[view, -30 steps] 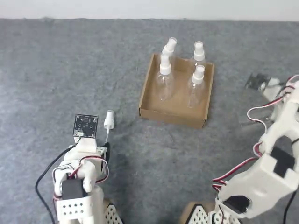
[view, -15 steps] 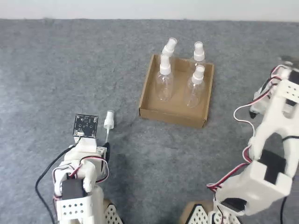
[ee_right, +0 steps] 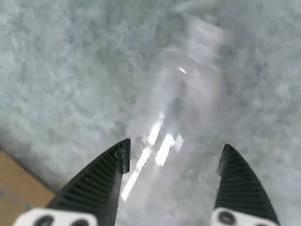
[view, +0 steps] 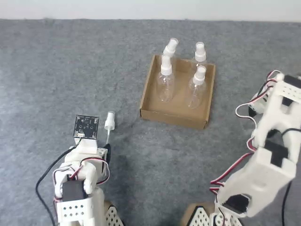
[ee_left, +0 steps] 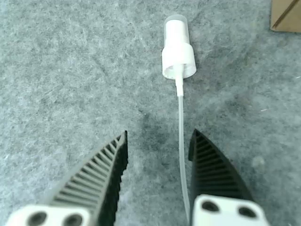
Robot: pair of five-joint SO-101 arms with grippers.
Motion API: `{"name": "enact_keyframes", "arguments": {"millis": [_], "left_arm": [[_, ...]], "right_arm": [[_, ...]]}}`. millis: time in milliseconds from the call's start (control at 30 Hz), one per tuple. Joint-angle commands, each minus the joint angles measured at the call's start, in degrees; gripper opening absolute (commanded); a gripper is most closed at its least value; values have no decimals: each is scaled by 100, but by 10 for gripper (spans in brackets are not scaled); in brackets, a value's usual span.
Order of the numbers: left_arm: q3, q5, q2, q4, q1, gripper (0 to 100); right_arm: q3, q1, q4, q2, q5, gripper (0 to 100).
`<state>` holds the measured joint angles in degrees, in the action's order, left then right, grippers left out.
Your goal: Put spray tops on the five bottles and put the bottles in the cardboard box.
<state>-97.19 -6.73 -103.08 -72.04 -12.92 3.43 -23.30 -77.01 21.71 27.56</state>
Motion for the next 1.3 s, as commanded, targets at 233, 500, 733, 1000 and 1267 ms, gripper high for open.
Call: {"name": "enact_keyframes", "arguments": {"millis": [233,500,733,1000,1267], "left_arm": [[66,18,-123,18,-18,193],[444,-1723,-132,440,-527,194],[1745,-2136,114,105,-563,194],[4215,-1899,3464,-466,-273,192],[6281,-1020,7024,-475,404,192]], "right_arm": [[185,-40,611,558,-70,124],[185,-426,576,549,-3701,54],[176,-919,207,541,-6400,31],[158,-1464,189,541,-8290,6],[149,-1798,198,593,-8774,6]]}}
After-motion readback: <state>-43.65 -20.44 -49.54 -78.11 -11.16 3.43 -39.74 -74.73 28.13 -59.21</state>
